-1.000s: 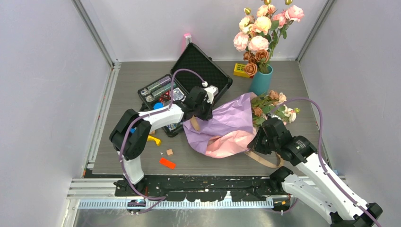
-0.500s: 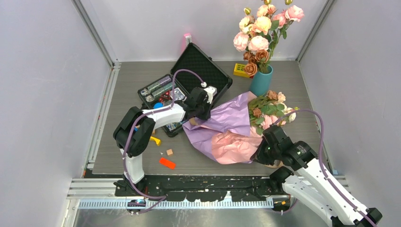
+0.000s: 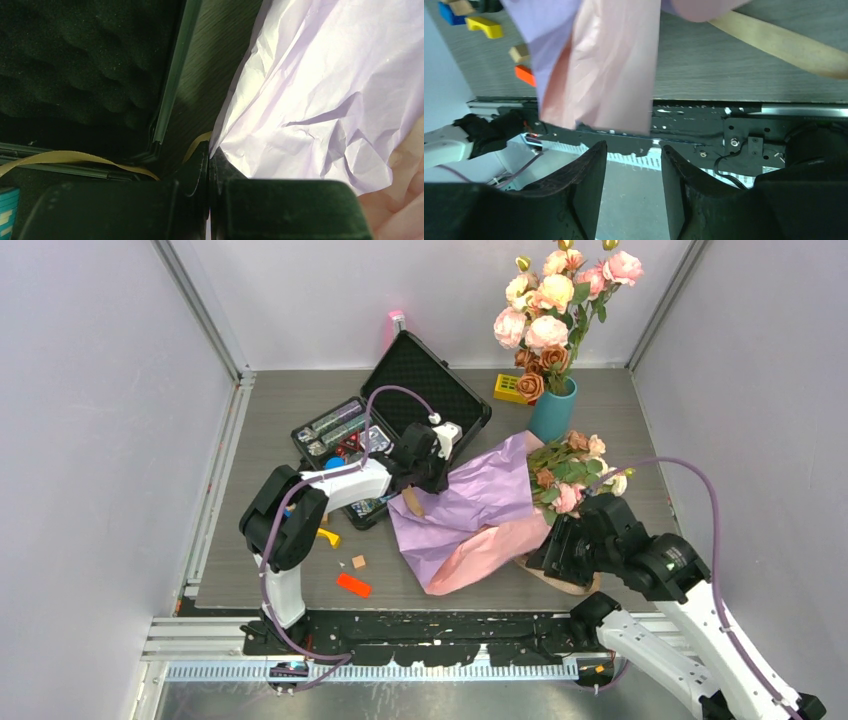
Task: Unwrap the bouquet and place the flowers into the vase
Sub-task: Unfold the wrapping paper at the center of the board.
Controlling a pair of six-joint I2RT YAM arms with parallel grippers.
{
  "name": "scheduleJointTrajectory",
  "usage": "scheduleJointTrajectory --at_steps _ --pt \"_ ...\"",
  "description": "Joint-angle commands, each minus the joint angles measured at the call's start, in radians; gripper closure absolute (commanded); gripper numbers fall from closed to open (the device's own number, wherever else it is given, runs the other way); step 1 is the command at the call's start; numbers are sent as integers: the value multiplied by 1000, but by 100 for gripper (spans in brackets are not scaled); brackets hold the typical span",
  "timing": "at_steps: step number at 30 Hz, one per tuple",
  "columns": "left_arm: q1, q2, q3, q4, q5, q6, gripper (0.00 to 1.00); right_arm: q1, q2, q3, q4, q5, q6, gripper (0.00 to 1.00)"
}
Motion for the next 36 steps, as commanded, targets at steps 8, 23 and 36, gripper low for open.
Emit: scheduleJointTrajectory --at_steps 8,23,36 --pt "7 -27 -8 51 42 27 100 5 141 240 128 73 -177 57" --pt "7 -41 -11 46 46 29 100 -60 335 231 458 418 -330 36" --pt "7 -47 -14 41 56 15 100 -393 516 -73 886 131 -273 37"
